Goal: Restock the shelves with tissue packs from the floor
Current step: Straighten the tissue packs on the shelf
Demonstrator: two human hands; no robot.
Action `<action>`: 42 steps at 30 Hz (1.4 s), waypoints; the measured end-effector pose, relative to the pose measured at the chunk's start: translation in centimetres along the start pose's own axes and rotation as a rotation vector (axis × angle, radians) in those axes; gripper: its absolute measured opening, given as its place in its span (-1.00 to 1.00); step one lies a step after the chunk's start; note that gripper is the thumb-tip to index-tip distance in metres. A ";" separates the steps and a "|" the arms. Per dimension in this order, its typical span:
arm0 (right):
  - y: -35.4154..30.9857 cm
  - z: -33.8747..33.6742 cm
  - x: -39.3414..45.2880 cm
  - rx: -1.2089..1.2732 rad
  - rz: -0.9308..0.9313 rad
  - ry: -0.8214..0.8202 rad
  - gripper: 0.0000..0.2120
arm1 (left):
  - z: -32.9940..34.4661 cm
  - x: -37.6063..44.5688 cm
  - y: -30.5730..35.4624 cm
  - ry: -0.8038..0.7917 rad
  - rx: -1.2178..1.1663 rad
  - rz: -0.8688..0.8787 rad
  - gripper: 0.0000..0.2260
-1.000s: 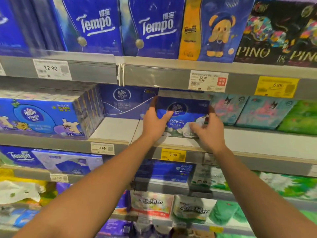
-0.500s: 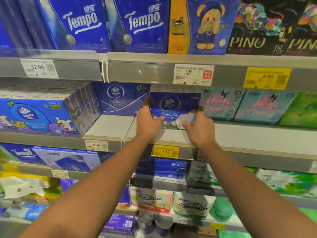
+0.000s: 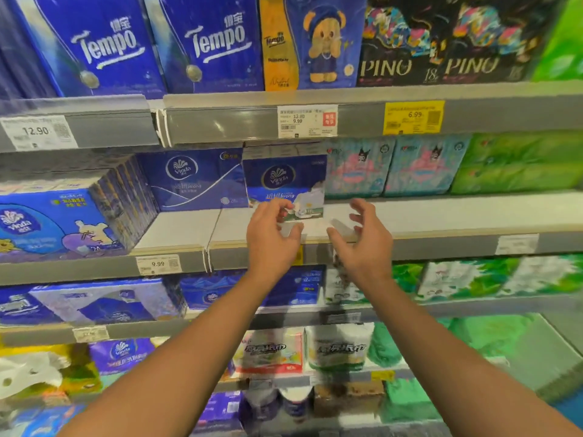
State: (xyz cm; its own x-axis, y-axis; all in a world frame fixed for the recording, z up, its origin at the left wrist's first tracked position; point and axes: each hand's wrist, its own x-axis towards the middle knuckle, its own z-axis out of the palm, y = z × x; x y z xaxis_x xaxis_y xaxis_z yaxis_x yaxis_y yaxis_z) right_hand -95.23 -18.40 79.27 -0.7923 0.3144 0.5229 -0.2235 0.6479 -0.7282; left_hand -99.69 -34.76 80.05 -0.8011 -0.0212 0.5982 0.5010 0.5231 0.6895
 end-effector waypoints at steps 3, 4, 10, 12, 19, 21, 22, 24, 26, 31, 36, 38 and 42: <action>0.6 -3.8 -4.3 -0.122 0.079 0.089 -0.35 | 1.1 -1.3 2.4 -0.213 -0.082 0.144 -0.66; 0.7 -5.1 -6.1 -0.175 0.113 0.127 -0.32 | 1.6 -2.2 3.2 -0.294 -0.101 0.192 -0.65; 0.1 -12.3 -21.6 -0.394 0.451 0.343 -0.24 | 4.2 -11.8 7.2 -0.737 -0.251 0.275 -0.60; -0.9 -14.7 -27.9 -0.433 0.555 0.414 -0.23 | 4.6 -16.7 9.5 -0.887 -0.273 0.323 -0.57; -7.2 -23.9 -50.8 -0.564 0.894 0.744 -0.22 | 1.8 -37.5 21.2 -1.355 -0.389 0.645 -0.51; -9.6 -26.1 -57.4 -0.586 0.994 0.817 -0.22 | -0.2 -43.6 24.5 -1.445 -0.409 0.735 -0.52; -10.9 -27.1 -60.9 -0.588 1.041 0.856 -0.22 | -1.3 -46.8 26.0 -1.487 -0.415 0.778 -0.52; -13.4 -28.6 -68.0 -0.575 1.130 0.929 -0.23 | -3.3 -53.7 28.5 -1.568 -0.408 0.856 -0.51; -15.8 -29.6 -75.7 -0.548 1.239 0.986 -0.20 | -5.9 -61.1 30.6 -1.655 -0.396 0.918 -0.50; -23.1 -30.9 -91.3 -0.431 1.444 1.232 -0.27 | -13.5 -77.1 35.3 -1.876 -0.386 1.128 -0.50; -26.3 -31.8 -101.1 -0.408 1.619 1.300 -0.28 | -18.1 -87.0 37.8 -2.026 -0.329 1.197 -0.46; -25.8 -32.3 -102.7 -0.412 1.656 1.284 -0.19 | -18.3 -88.8 38.2 -2.065 -0.291 1.205 -0.46; -23.1 -34.3 -103.7 -0.352 1.643 1.327 -0.15 | -15.2 -90.5 39.2 -2.097 -0.185 1.195 -0.42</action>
State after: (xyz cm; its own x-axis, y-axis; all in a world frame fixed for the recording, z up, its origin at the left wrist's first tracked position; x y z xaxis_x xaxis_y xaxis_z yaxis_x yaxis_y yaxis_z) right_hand 11.56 -42.18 57.10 0.6921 0.6569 -0.2992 0.2874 -0.6310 -0.7206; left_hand -2.61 -25.26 59.17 0.6491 0.6779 -0.3451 0.7121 -0.3819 0.5891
